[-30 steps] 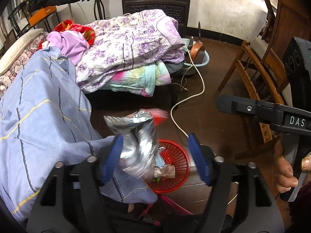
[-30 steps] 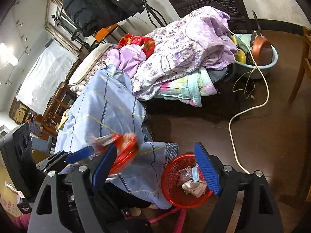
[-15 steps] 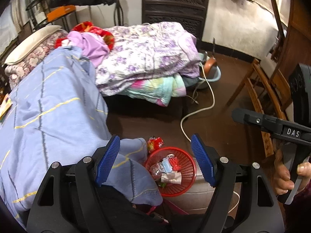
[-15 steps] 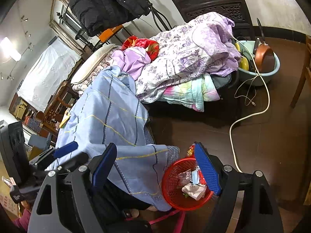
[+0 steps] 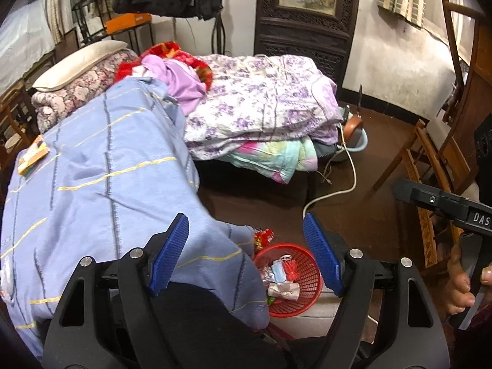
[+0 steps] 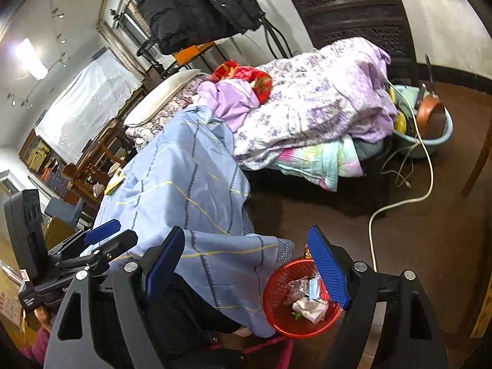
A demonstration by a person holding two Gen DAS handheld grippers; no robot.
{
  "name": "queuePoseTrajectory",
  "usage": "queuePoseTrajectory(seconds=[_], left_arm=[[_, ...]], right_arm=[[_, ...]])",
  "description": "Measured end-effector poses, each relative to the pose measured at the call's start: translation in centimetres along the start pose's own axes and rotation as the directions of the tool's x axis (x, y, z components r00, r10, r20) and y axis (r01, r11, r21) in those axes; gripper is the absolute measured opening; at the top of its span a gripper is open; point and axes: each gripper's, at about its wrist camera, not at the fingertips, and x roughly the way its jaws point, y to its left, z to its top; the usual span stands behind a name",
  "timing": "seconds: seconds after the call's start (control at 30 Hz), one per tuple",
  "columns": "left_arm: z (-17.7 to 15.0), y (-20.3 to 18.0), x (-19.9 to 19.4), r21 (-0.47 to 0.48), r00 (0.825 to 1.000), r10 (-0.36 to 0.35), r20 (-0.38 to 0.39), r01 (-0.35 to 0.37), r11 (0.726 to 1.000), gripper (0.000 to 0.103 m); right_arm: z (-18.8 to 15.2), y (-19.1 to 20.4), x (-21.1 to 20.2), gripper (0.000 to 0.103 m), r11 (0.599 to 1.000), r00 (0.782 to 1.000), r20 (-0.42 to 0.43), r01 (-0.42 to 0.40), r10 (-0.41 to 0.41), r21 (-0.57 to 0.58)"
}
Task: Collect trash
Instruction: 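Move both open grippers back over the bedsheet toward the remaining trash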
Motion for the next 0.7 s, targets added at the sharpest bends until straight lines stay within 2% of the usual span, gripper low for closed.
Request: queuePoseTrajectory(seconds=[0.3, 0.43, 0.7], left_arm=[[-1.3, 4.0, -4.8, -0.077, 0.993, 0.074, 0.092, -0.067, 0.995, 0.078], [-2.4, 6.3, -7.4, -0.12, 0.982, 0.126, 0.14, -0.11, 0.987, 0.08], [-4.8, 10.4, -11.5, -0.2, 0.961, 0.192, 0.198, -0.152, 0.968, 0.08]], right_arm=[[0.4, 6.9, -1.6, 0.081, 0.99, 0.999, 0.025, -0.031, 0.034, -0.137], [0.3, 10.5, -2.1, 0.082, 0.979, 0.998, 0.028, -0.051, 0.058, -0.196], [-0.4, 18.2, -3.0, 0.084, 0.946, 0.993, 0.033, -0.1, 0.116, -0.31]])
